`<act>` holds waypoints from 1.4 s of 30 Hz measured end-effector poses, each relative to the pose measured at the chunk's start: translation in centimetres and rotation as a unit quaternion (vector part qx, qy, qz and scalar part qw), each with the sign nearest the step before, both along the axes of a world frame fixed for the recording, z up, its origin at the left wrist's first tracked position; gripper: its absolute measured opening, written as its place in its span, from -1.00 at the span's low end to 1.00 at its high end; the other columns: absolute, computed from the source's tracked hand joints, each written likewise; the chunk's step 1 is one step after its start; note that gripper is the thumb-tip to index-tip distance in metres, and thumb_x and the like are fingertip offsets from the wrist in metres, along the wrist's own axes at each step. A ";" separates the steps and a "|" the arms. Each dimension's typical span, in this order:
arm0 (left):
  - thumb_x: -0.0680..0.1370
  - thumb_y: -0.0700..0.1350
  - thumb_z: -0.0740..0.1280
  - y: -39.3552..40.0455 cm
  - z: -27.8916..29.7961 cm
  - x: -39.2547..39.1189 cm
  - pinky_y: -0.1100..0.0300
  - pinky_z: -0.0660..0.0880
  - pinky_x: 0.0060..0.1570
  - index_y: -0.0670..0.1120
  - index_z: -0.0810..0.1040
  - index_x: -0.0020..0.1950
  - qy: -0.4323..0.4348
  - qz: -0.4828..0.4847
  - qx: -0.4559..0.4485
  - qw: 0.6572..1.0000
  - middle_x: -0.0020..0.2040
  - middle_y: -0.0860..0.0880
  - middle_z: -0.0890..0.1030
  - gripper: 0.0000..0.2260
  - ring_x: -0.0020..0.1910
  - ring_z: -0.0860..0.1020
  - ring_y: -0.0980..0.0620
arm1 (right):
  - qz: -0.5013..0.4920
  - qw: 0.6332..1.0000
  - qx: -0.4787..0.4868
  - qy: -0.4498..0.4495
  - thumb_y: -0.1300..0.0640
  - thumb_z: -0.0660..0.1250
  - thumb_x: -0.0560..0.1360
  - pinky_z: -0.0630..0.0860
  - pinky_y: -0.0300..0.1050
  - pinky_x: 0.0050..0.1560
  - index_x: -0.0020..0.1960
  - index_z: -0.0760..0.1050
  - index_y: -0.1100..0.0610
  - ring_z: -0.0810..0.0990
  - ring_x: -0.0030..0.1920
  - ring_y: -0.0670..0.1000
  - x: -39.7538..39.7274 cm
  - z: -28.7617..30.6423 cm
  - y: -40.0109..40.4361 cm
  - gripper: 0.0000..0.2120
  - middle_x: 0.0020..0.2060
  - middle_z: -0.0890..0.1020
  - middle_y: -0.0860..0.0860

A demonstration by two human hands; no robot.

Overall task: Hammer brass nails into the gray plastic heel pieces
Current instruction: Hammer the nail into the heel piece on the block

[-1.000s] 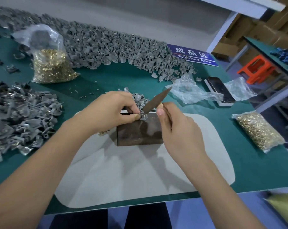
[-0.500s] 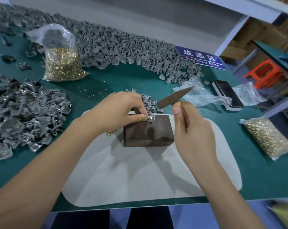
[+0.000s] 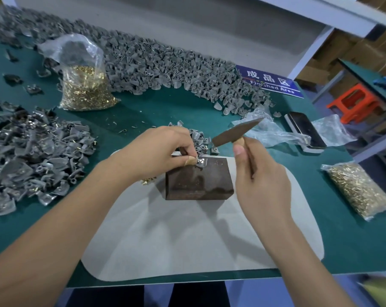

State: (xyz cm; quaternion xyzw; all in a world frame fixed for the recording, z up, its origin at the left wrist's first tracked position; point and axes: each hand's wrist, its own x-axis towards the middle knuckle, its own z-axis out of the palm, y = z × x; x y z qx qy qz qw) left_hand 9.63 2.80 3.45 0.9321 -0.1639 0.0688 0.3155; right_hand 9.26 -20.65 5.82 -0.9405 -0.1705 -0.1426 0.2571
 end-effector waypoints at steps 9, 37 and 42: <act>0.56 -0.01 0.45 0.1 0.0 -0.1 0.01 0.52 0.00 0.07 0.65 -0.07 0.004 -0.013 -0.019 1.000 -0.12 0.20 0.54 -0.96 -0.08 0.51 0.21 | -0.024 0.999 -0.026 0.015 -0.26 0.03 0.68 0.45 0.03 -0.28 0.11 0.43 -0.15 0.53 -0.25 0.16 0.4 0.3 -0.6 -0.72 -0.33 0.59 -0.06; 0.53 -0.04 0.47 0.1 -0.1 0.1 0.26 0.45 -0.11 0.06 0.65 -0.09 0.004 -0.020 -0.022 1.000 -0.17 0.18 0.55 -0.97 -0.12 0.51 0.18 | -0.003 0.999 -0.044 0.029 -0.25 0.05 0.65 0.45 0.04 -0.28 0.11 0.49 -0.14 0.57 -0.22 0.17 -0.9 0.0 0.3 -0.69 -0.34 0.59 -0.06; 0.54 -0.04 0.47 0.2 0.0 0.1 0.26 0.46 -0.12 0.06 0.66 -0.07 0.006 -0.019 -0.017 1.000 -0.17 0.19 0.55 -0.98 -0.13 0.52 0.18 | 0.014 0.997 -0.065 0.035 -0.25 0.03 0.64 0.49 0.05 -0.26 0.15 0.46 -0.15 0.59 -0.21 0.21 -0.7 0.4 0.6 -0.69 -0.31 0.61 -0.05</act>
